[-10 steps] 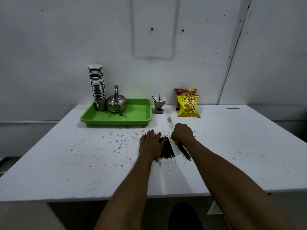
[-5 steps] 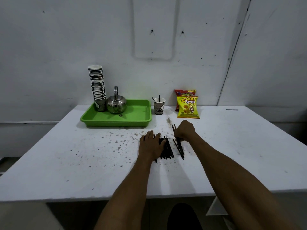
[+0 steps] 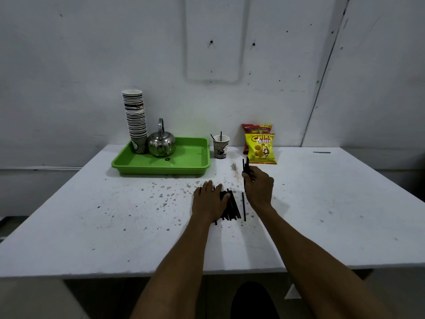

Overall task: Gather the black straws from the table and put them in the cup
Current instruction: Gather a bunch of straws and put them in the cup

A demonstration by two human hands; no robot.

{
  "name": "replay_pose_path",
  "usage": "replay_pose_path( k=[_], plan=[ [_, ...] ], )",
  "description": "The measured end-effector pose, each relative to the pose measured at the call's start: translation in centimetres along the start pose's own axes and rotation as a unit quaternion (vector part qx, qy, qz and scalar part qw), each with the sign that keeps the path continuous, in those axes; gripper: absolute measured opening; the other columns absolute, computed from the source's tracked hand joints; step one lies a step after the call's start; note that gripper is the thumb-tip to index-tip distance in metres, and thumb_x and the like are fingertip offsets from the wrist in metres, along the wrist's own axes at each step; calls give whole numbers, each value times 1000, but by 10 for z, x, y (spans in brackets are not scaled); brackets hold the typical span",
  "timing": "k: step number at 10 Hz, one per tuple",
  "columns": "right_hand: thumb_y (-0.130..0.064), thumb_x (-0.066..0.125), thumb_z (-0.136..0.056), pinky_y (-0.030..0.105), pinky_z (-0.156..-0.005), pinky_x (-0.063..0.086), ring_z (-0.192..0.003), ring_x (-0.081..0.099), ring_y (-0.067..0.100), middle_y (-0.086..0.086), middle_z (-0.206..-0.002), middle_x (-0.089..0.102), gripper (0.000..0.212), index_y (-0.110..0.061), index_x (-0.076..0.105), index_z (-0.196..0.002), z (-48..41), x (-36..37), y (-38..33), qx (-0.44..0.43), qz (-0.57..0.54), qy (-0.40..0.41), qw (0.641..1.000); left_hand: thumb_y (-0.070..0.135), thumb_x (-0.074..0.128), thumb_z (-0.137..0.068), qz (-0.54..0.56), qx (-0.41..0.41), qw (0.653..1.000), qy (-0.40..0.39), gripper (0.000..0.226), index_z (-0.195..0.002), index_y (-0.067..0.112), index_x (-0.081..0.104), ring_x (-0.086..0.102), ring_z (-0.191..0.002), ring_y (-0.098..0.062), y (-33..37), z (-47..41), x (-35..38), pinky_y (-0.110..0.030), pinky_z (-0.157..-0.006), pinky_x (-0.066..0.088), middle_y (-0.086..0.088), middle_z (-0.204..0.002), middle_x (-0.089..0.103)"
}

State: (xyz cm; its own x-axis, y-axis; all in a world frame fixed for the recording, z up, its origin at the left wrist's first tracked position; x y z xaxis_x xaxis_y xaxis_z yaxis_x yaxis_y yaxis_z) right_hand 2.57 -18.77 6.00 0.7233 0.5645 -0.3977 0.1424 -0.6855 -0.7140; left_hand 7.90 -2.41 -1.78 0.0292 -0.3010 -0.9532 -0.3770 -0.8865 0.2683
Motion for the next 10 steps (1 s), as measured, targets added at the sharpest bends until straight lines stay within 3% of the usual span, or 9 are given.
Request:
replay_pose_path(
  k=[2, 4, 5, 7, 10],
  plan=[
    [-12, 69, -85, 24, -78, 48, -87, 73, 24, 10, -92, 78, 15, -7, 75, -98, -10, -9, -4, 28, -19, 23, 999, 56, 23, -100, -7, 1, 1000, -4, 62, -153, 23, 27, 11, -153, -26, 0, 1, 0, -46, -125, 10, -12, -164, 17],
    [-15, 68, -85, 29, -80, 50, -83, 74, 27, 11, -88, 77, 12, -6, 72, -93, 1, -7, 17, 48, 16, -1, 999, 55, 23, -100, 2, 6, 1000, -3, 62, -153, 23, 27, 11, -153, -26, 0, 2, 1, -46, -125, 9, -12, -164, 17],
    [-14, 68, -85, 25, -73, 47, -81, 73, 26, 11, -87, 77, 12, -6, 72, -93, 1, -9, 14, 30, 23, 7, 999, 56, 23, -100, 1, 5, 1000, -5, 62, -153, 24, 26, 11, -153, -26, -1, 2, 1, -46, -125, 9, -11, -164, 16],
    [-16, 69, -85, 32, -72, 50, -78, 72, 29, 11, -84, 77, 12, -6, 74, -89, 3, -5, 12, 12, 62, -1, 998, 56, 22, -100, 6, 5, 1000, -5, 62, -153, 24, 26, 9, -153, -25, -1, 3, 0, -46, -125, 8, -11, -164, 16],
    [-22, 65, -87, 34, -76, 38, -85, 67, 36, 12, -85, 75, 17, -8, 72, -82, -12, -7, 4, 35, 143, -59, 987, 61, 12, -98, 85, 1, 996, -28, 64, -155, 31, 16, 7, -154, -25, 9, 6, -24, -52, -123, 7, -11, -165, 13]
  ],
)
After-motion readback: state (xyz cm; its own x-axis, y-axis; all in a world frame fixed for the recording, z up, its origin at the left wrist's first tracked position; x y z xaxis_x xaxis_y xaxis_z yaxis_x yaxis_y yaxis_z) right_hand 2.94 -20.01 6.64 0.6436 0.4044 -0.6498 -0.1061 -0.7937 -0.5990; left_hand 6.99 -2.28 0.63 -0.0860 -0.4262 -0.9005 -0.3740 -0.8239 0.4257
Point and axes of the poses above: each hand's wrist, its own z-axis away from the middle knuckle, its own x-axis out of the palm, y = z × x, the point moved 9 cm from there along -z, towards the middle knuckle
